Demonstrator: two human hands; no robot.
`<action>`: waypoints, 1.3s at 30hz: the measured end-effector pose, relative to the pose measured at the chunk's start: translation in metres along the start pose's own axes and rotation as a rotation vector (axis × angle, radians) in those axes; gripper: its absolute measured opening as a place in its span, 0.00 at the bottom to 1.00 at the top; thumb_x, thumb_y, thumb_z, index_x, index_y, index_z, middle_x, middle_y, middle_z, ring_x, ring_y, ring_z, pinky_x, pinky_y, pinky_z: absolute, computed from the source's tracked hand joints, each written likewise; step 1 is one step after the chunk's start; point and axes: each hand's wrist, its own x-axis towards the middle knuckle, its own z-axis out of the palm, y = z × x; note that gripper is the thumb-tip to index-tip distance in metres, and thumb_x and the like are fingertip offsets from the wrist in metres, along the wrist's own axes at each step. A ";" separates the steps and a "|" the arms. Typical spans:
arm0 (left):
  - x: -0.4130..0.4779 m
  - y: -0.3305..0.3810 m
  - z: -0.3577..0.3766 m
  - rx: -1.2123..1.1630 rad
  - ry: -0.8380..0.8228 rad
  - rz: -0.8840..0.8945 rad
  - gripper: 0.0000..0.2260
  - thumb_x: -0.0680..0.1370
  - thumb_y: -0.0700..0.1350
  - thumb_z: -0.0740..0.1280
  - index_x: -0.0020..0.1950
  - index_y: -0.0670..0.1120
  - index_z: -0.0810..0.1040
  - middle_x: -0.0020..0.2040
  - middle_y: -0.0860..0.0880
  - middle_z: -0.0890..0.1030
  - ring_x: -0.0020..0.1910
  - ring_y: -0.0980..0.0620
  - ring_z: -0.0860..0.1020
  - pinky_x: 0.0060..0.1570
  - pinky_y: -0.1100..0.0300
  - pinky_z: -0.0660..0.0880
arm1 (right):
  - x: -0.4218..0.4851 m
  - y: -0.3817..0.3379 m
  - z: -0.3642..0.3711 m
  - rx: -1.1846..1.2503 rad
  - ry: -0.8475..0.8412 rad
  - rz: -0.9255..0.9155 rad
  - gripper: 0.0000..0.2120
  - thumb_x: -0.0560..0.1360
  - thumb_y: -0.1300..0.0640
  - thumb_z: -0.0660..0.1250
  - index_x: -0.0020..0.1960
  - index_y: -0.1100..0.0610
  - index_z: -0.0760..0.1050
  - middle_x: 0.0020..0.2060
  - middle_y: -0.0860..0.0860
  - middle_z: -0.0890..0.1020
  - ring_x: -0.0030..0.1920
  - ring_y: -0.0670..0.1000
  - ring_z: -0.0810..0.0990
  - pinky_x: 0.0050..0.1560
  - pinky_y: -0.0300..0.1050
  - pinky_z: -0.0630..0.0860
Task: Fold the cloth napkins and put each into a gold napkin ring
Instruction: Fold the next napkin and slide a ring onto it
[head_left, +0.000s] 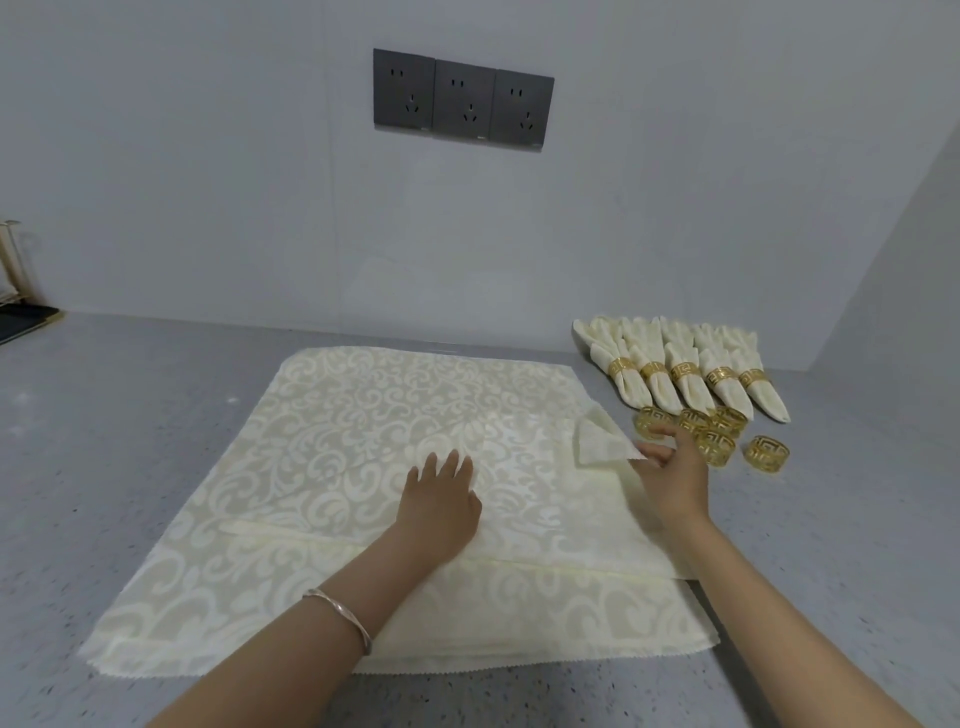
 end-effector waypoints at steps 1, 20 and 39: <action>0.000 0.000 0.001 0.008 -0.001 -0.002 0.24 0.84 0.47 0.47 0.79 0.46 0.46 0.79 0.47 0.47 0.78 0.43 0.45 0.76 0.48 0.47 | -0.005 -0.004 0.001 -0.008 -0.022 -0.036 0.16 0.72 0.69 0.69 0.58 0.57 0.75 0.45 0.51 0.81 0.46 0.49 0.80 0.47 0.39 0.73; -0.001 0.003 0.008 -0.139 -0.014 0.033 0.24 0.84 0.51 0.44 0.79 0.50 0.44 0.79 0.49 0.43 0.77 0.45 0.39 0.74 0.48 0.37 | -0.063 -0.006 0.021 -0.650 -0.552 -0.519 0.21 0.77 0.47 0.64 0.70 0.45 0.68 0.67 0.40 0.72 0.67 0.42 0.70 0.63 0.35 0.66; -0.004 -0.003 0.007 -0.343 -0.034 0.077 0.22 0.84 0.51 0.40 0.78 0.55 0.50 0.79 0.53 0.46 0.77 0.53 0.40 0.74 0.51 0.34 | -0.092 -0.012 0.030 -0.494 -0.667 -0.533 0.20 0.77 0.38 0.56 0.62 0.44 0.77 0.61 0.36 0.76 0.64 0.34 0.70 0.65 0.33 0.67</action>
